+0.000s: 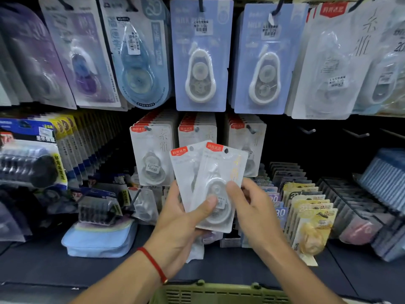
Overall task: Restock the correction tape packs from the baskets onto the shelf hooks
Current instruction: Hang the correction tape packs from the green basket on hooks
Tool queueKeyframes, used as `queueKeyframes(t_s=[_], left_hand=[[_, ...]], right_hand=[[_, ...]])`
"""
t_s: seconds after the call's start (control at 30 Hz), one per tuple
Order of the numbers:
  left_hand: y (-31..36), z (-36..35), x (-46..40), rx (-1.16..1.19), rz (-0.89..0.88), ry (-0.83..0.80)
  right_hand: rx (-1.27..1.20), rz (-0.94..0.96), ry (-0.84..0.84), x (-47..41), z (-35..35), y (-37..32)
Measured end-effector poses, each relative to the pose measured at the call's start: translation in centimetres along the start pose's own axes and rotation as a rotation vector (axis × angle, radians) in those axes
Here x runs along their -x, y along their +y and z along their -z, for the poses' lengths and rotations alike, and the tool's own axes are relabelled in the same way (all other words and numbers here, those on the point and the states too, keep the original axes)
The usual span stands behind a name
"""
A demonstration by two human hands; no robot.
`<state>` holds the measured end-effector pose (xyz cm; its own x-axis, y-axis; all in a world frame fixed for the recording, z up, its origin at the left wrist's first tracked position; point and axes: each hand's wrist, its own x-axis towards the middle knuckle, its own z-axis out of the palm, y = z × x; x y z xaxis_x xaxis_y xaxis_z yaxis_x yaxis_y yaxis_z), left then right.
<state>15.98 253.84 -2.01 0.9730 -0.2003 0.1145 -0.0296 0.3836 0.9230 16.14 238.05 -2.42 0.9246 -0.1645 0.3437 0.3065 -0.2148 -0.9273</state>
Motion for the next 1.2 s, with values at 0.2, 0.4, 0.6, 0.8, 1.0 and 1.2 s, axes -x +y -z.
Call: queueKeyframes(t_s=[0.2,0.4,0.6,0.8,1.0,1.2], left_hand=[[0.5,0.4,0.3,-0.09,-0.037,0.062],[0.4,0.6,-0.1,-0.101,-0.055,0.056],[0.2,1.0,-0.7,-0.027,-0.056,0.089],[0.1,1.3,-1.0,-0.115,-0.099,0.131],[0.3,1.1,-1.0,-0.156,-0.138,0.095],[1.0,1.3,-1.1,-0.294,-0.262,0.163]], right_hand=[[-0.048,0.059,0.267,-1.1,2.4,-0.7],[-0.026,0.11,0.343,-2.5,4.5,-1.2],[0.009,0.09,0.408,-3.5,4.5,-2.0],[0.426,0.097,0.43,-3.7,3.8,-1.6],[0.169,0.065,-0.087,-1.0,-0.4,-1.3],[0.008,0.107,-0.05,-1.7,-2.4,-2.3]])
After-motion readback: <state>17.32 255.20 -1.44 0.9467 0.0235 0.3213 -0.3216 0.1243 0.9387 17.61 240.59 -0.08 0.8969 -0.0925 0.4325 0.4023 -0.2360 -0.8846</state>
